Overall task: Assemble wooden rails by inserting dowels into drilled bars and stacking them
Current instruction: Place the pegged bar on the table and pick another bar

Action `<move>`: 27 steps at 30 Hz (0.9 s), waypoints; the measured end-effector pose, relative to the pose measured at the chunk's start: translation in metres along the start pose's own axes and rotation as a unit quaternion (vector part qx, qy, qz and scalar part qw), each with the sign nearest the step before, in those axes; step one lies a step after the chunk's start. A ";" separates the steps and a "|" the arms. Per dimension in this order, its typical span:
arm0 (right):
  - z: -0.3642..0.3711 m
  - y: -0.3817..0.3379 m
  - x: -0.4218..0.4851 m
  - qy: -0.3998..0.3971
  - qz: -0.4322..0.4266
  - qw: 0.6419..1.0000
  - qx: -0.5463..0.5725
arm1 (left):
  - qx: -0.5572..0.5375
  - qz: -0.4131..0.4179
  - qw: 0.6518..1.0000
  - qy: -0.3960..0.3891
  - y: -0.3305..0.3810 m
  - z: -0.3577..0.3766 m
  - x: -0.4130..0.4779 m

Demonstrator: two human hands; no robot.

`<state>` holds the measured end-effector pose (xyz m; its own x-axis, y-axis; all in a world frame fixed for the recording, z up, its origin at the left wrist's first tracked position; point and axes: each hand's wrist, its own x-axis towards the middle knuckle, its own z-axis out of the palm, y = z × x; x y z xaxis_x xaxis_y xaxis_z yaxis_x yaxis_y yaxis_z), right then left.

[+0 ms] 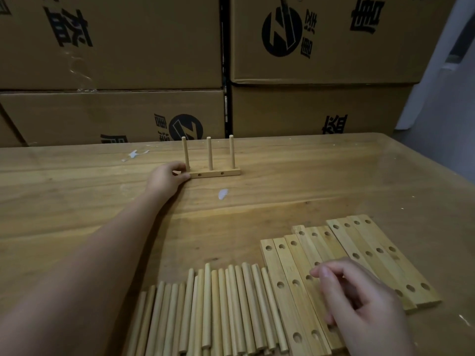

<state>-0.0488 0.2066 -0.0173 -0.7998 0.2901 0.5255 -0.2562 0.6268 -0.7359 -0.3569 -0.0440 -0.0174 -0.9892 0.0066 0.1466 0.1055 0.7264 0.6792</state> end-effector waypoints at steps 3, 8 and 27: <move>0.000 -0.001 0.001 -0.003 0.003 1.000 0.001 | 0.010 0.000 1.000 0.009 0.001 0.001 0.003; -0.002 -0.004 0.000 -0.015 0.012 1.000 -0.002 | 0.008 0.007 1.000 -0.002 0.001 0.000 0.002; -0.002 0.003 -0.001 -0.042 0.009 0.999 -0.025 | -0.038 -0.010 0.999 0.010 0.006 -0.015 -0.022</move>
<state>-0.0472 0.2098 -0.0194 -0.8474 0.2413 0.4730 -0.2157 0.6576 -0.7218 -0.3332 -0.0500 -0.0058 -0.9890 -0.0211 0.1463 0.0944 0.6716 0.7349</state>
